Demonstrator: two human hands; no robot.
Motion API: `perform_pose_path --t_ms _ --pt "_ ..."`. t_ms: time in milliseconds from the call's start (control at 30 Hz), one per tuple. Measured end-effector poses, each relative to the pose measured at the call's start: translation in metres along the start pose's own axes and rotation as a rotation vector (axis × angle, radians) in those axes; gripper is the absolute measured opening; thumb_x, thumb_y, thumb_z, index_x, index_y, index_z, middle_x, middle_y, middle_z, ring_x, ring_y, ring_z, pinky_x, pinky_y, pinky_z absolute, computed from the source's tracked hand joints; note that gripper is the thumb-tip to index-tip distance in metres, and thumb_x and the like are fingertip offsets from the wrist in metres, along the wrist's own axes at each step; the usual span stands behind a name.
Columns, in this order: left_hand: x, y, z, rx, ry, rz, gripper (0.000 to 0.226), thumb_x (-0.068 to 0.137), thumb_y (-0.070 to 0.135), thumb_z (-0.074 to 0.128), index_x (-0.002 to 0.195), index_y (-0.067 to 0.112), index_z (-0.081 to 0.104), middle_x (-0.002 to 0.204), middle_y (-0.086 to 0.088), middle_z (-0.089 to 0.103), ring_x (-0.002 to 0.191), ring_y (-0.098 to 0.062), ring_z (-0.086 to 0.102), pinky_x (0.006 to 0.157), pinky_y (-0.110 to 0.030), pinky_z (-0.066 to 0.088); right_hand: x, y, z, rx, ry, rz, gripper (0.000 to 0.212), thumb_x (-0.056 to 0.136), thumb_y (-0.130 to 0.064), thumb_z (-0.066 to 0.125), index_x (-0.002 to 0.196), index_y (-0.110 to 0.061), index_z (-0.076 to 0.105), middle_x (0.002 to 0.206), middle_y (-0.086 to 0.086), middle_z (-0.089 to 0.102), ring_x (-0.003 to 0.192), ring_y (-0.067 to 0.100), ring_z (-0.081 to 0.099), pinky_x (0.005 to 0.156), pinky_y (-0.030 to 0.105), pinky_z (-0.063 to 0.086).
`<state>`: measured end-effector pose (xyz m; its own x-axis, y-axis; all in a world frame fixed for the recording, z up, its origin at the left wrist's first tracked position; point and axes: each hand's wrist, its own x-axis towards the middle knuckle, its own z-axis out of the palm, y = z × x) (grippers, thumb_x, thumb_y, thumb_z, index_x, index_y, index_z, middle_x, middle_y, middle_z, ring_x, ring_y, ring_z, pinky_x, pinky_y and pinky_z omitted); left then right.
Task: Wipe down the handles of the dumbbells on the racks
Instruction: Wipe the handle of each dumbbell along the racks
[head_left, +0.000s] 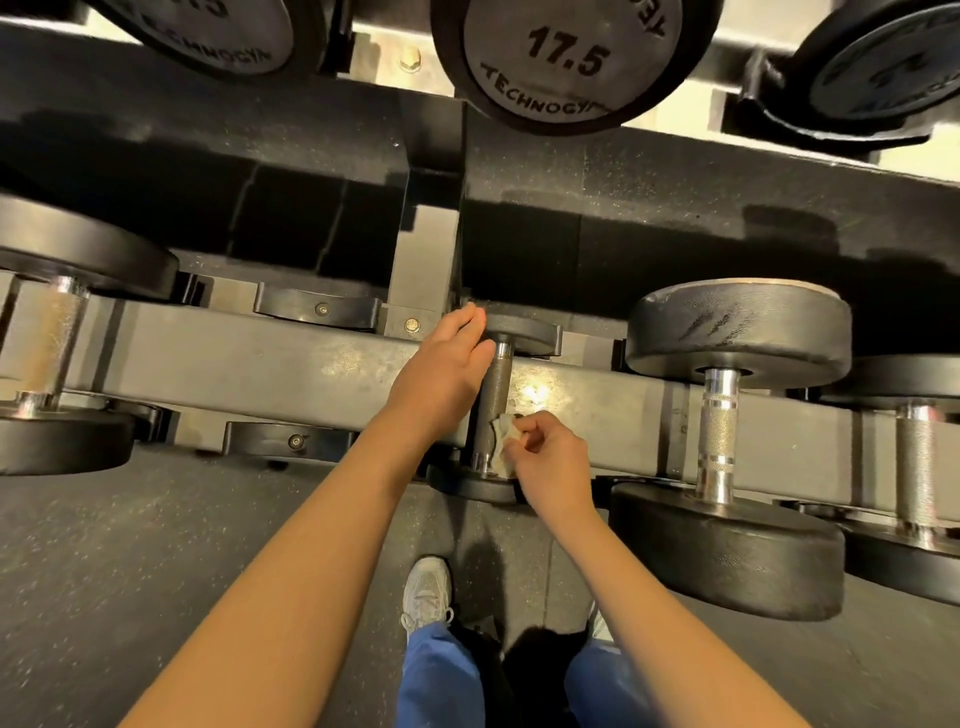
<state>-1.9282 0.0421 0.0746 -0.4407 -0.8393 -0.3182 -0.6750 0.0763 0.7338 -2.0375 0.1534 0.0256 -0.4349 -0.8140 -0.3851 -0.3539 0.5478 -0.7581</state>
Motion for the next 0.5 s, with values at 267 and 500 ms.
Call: perform_pose_path --t_ms 267,500 --pt "-0.031 0.062 -0.043 0.071 0.13 0.187 0.042 0.102 0.025 0.039 0.142 0.012 0.042 0.136 -0.003 0.048 0.124 -0.016 0.045 0.099 -0.021 0.031 -0.023 -0.057 -0.064 0.161 0.111 -0.031 0.016 0.089 -0.012 0.063 0.102 -0.021 0.061 0.078 0.001 0.062 0.071 0.013 0.059 0.061 0.015 0.044" --pt "-0.039 0.157 -0.092 0.212 0.22 0.501 0.031 0.099 0.021 0.046 0.126 0.013 0.057 0.115 -0.002 0.058 0.109 -0.017 0.051 0.096 -0.037 0.042 -0.039 -0.123 -0.146 0.217 0.286 -0.087 0.009 0.087 -0.016 0.066 0.096 -0.017 0.065 0.075 0.0 0.06 0.064 0.004 0.054 0.057 0.009 0.042"
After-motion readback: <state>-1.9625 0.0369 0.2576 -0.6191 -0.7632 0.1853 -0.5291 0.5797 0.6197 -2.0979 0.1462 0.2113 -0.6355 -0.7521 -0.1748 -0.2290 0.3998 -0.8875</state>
